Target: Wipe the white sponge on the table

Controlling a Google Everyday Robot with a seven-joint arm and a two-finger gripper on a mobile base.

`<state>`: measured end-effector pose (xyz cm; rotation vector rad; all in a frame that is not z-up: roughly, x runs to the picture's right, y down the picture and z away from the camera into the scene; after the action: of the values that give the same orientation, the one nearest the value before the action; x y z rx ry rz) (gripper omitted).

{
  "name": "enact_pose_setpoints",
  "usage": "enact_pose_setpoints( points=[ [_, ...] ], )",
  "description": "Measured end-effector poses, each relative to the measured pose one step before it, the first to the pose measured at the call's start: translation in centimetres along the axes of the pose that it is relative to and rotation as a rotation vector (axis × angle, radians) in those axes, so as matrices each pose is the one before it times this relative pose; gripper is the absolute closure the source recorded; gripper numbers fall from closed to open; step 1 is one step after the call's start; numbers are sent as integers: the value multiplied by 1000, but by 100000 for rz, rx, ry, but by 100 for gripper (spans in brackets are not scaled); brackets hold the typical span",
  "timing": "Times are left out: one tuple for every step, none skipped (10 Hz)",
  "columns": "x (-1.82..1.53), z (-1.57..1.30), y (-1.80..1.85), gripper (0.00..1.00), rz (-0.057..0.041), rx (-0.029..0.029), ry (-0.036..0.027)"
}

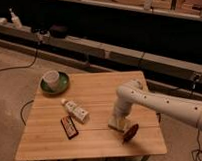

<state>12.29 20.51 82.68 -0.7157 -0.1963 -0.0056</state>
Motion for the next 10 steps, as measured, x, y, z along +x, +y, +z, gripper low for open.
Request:
enact_pose_setpoints(
  points=[
    [1731,-547,-621,78,3595,2109,416],
    [1507,-411,-630,78,3163,1686,419],
    [1549,-244,-910,78,3254,1433,747],
    [1174,-242,-1045,78,2404,1559,652],
    [721,-233,-862,78,1622,1147,538],
    [879,-203,-1024,78,2132,1171,596],
    [639,-311,-1170,78,2009,1474,247],
    [326,-241,-1190,78,1326,1356,374],
    [-185,-316,-1522,78,586,1821,342],
    [-528,-65,-1224,78,-258,1145,372]
  ],
)
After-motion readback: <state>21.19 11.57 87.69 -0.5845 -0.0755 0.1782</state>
